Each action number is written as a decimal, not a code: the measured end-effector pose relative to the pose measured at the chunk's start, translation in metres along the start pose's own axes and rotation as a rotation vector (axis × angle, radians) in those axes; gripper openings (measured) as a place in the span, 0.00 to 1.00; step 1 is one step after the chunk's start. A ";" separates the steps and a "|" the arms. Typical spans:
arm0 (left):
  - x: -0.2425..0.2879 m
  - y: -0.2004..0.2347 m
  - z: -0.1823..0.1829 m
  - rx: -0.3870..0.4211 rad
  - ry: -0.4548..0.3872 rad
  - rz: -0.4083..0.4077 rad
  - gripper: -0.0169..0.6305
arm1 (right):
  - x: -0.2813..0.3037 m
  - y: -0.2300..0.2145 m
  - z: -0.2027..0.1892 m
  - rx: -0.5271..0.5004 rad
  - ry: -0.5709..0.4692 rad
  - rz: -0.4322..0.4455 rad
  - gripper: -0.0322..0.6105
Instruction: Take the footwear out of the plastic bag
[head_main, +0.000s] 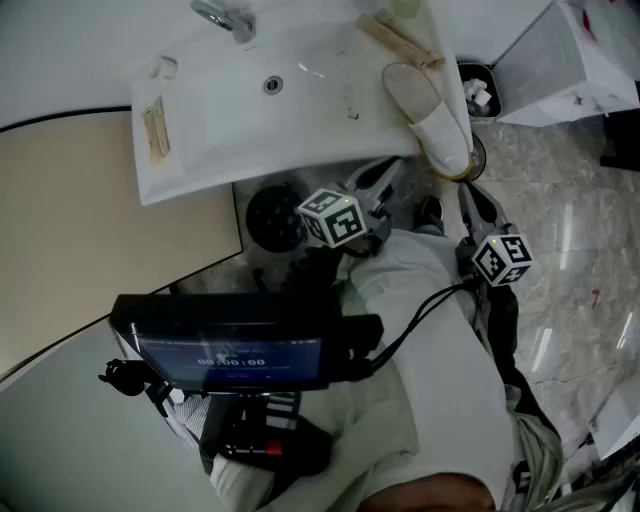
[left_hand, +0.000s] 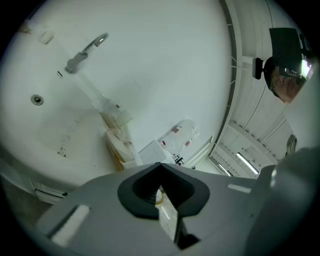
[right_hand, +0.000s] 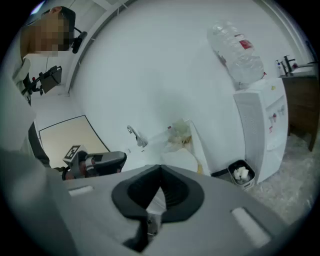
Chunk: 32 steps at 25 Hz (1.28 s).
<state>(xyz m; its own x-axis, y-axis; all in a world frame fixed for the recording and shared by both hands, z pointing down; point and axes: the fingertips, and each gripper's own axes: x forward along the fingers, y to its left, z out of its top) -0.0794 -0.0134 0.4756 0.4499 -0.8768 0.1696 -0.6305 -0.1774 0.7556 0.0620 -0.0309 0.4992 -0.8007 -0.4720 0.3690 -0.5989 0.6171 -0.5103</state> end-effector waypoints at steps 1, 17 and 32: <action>-0.001 0.000 0.001 -0.002 -0.010 0.004 0.04 | 0.000 0.000 0.001 -0.003 0.002 0.005 0.05; -0.004 -0.008 -0.004 -0.020 -0.081 0.029 0.04 | -0.018 -0.028 0.019 0.111 -0.119 0.003 0.05; 0.017 -0.007 -0.016 -0.032 0.046 -0.053 0.04 | -0.007 -0.027 -0.014 0.228 -0.091 0.006 0.05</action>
<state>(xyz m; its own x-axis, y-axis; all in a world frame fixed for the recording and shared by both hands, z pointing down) -0.0577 -0.0205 0.4835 0.5116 -0.8447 0.1571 -0.5844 -0.2082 0.7843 0.0839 -0.0353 0.5212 -0.7939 -0.5294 0.2991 -0.5671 0.4671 -0.6784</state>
